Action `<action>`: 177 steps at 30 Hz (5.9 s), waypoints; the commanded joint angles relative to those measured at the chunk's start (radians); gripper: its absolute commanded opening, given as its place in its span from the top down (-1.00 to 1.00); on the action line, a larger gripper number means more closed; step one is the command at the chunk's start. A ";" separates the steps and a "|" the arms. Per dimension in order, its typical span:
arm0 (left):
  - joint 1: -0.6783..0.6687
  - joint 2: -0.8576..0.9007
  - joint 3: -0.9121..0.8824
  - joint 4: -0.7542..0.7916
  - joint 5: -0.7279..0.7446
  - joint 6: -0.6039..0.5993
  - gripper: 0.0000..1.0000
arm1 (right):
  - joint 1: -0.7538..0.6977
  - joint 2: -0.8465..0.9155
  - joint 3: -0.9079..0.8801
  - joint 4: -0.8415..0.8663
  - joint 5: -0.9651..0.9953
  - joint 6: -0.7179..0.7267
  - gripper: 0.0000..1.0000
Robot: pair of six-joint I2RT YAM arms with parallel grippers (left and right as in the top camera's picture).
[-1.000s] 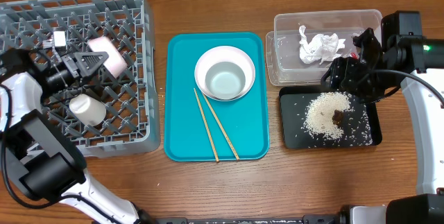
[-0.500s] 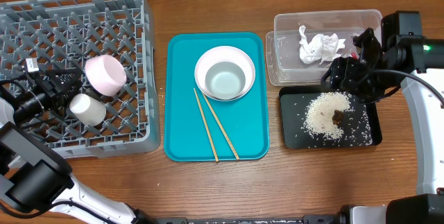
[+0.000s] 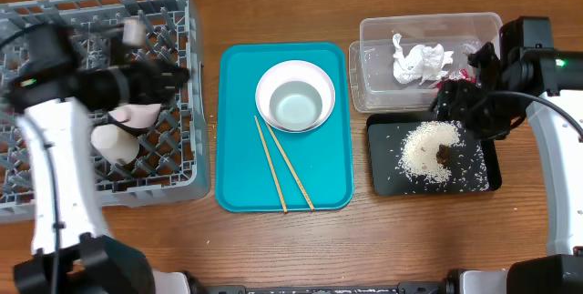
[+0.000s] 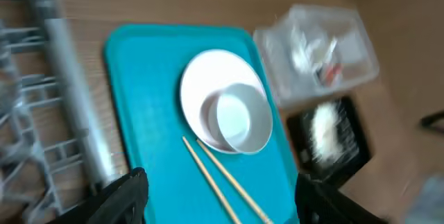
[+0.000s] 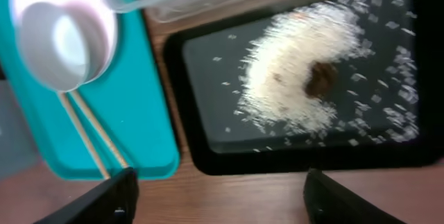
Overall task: Sort waste into correct bins and load items into the dishwasher
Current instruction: 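Reach the left gripper to the grey bowl on the plate and grasp it, then carry the grey bowl with the left gripper and set it in the rack, then reach the left gripper to the chopsticks on the teal tray and grasp one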
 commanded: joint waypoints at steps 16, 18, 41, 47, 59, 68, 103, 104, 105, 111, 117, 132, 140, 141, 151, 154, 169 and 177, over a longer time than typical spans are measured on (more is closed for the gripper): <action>-0.877 0.336 0.013 0.292 -0.771 -0.016 -0.54 | -0.005 -0.004 0.015 -0.003 0.091 0.079 -0.84; -0.888 0.394 0.013 0.300 -0.791 -0.016 -0.47 | -0.005 -0.004 0.015 -0.003 0.091 0.079 -0.84; -0.708 0.391 0.415 0.018 -0.820 -0.184 0.92 | -0.005 -0.004 0.015 -0.008 0.092 0.074 -0.83; -0.399 0.353 0.484 0.014 -0.462 -0.169 0.92 | -0.005 -0.004 0.015 -0.009 0.106 0.067 -0.83; 0.013 0.420 0.481 0.085 0.087 -0.153 0.92 | -0.005 -0.004 0.015 -0.010 0.106 0.067 -0.83; 0.087 0.587 0.481 0.170 0.383 -0.154 0.92 | -0.005 -0.004 0.015 -0.011 0.106 0.067 -0.83; 0.385 0.684 0.482 0.053 0.416 -0.116 -0.48 | -0.005 -0.004 0.015 -0.012 0.106 0.068 -0.82; 0.388 0.668 0.482 0.040 0.409 -0.098 -0.50 | -0.005 -0.004 0.015 -0.013 0.106 0.068 -0.82; 0.388 0.646 0.482 0.025 0.385 -0.088 -0.55 | -0.005 -0.004 0.015 -0.014 0.106 0.068 -0.82; 0.348 0.458 0.482 -0.094 -0.011 -0.135 -0.79 | -0.005 -0.004 0.015 -0.026 0.106 0.068 -0.84; 0.251 0.317 0.482 -0.199 -0.367 -0.285 -0.86 | -0.005 -0.004 0.015 -0.036 0.106 0.068 -0.86; -0.063 0.061 0.454 -0.645 -0.809 -0.509 -0.85 | -0.005 -0.004 0.015 -0.057 0.106 0.064 -1.00; -0.294 -0.308 0.030 -0.443 -0.837 -0.692 -0.89 | -0.005 -0.004 0.015 -0.059 0.106 0.063 -1.00; -0.336 -0.351 -0.029 -0.396 -0.855 -0.725 -0.91 | -0.005 -0.004 0.015 -0.058 0.106 0.064 -1.00; -0.703 -0.346 -0.501 0.196 -0.873 -0.824 -1.00 | -0.005 -0.004 0.015 -0.057 0.106 0.064 -0.99; -0.727 -0.218 -0.503 0.255 -0.847 -0.821 -0.99 | -0.005 -0.004 0.015 -0.053 0.106 0.064 -1.00; -0.730 0.167 -0.503 0.307 -0.652 -0.891 -0.23 | -0.005 -0.004 0.015 -0.051 0.106 0.064 -1.00; -0.730 0.179 -0.503 0.291 -0.678 -0.890 0.75 | -0.005 -0.004 0.015 -0.052 0.106 0.064 -1.00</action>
